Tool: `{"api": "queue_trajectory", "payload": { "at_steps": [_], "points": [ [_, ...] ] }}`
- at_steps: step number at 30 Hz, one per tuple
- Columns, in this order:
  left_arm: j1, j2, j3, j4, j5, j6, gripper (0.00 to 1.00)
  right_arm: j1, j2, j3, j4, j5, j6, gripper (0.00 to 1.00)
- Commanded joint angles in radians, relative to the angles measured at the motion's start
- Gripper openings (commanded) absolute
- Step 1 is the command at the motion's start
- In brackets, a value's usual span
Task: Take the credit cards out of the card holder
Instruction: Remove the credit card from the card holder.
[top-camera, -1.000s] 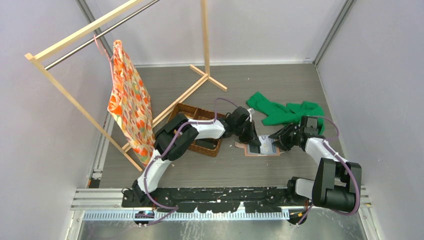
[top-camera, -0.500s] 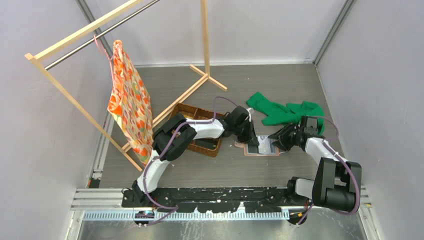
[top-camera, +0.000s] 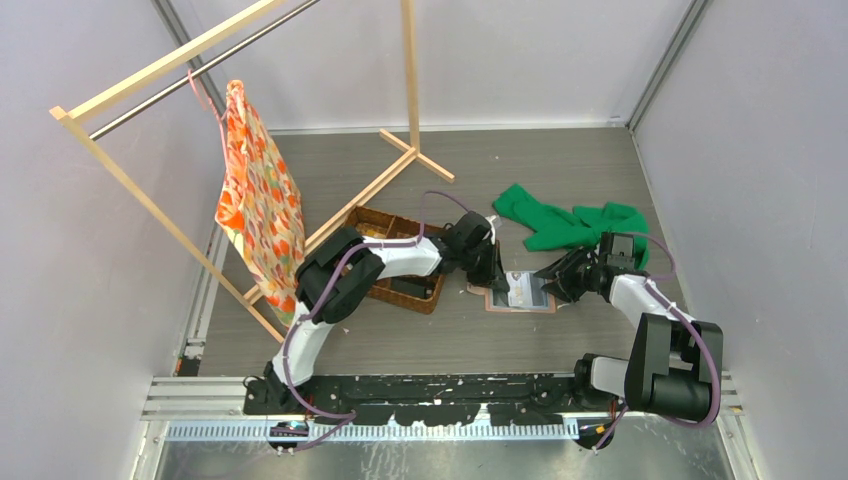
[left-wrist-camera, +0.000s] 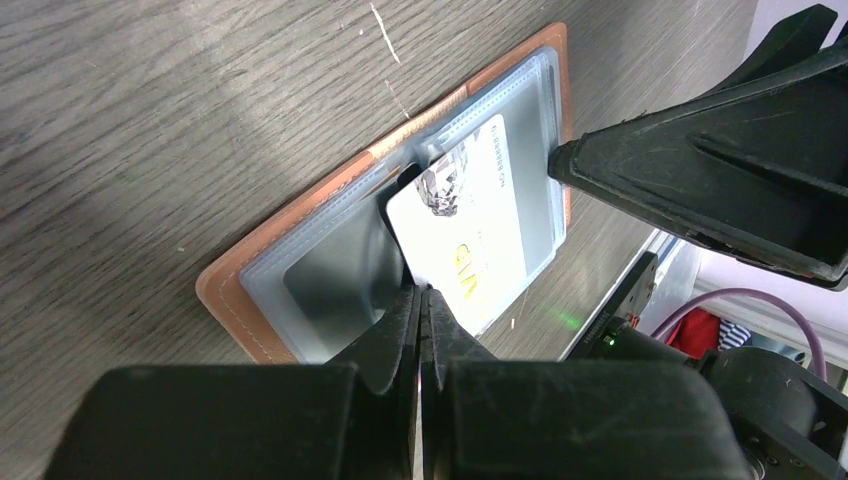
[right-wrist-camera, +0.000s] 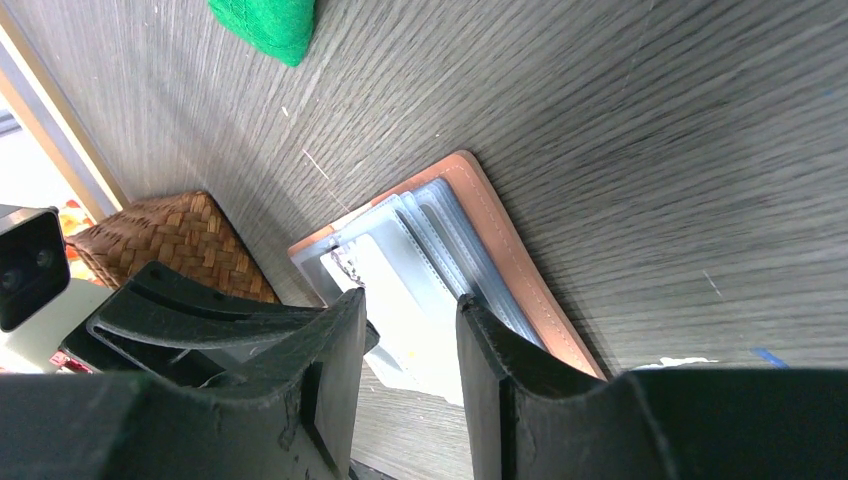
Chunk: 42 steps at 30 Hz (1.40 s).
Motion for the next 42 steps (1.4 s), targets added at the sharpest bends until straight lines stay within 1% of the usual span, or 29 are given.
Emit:
{"api": "queue_trajectory", "payload": {
  "at_steps": [1, 8, 11, 14, 31, 42],
  "points": [
    [0.025, 0.000, -0.048, -0.169, -0.078, 0.076, 0.01, 0.005, 0.023, -0.034, -0.085, 0.072, -0.026, 0.44],
    [0.033, -0.032, -0.064, -0.164, -0.075, 0.081, 0.00, 0.005, 0.022, -0.034, -0.085, 0.071, -0.026, 0.44],
    [0.045, -0.047, -0.084, -0.139, -0.017, 0.084, 0.01, 0.005, 0.019, -0.035, -0.085, 0.071, -0.026, 0.44],
    [0.050, -0.060, -0.098, -0.132, 0.012, 0.093, 0.01, 0.005, 0.015, -0.037, -0.085, 0.072, -0.026, 0.44],
    [0.051, -0.104, -0.079, -0.183, 0.006, 0.137, 0.00, 0.006, 0.011, -0.034, -0.084, 0.057, -0.027, 0.44],
    [0.065, -0.110, -0.053, -0.200, 0.015, 0.147, 0.01, 0.005, -0.111, 0.000, -0.109, -0.008, -0.041, 0.47]
  ]
}}
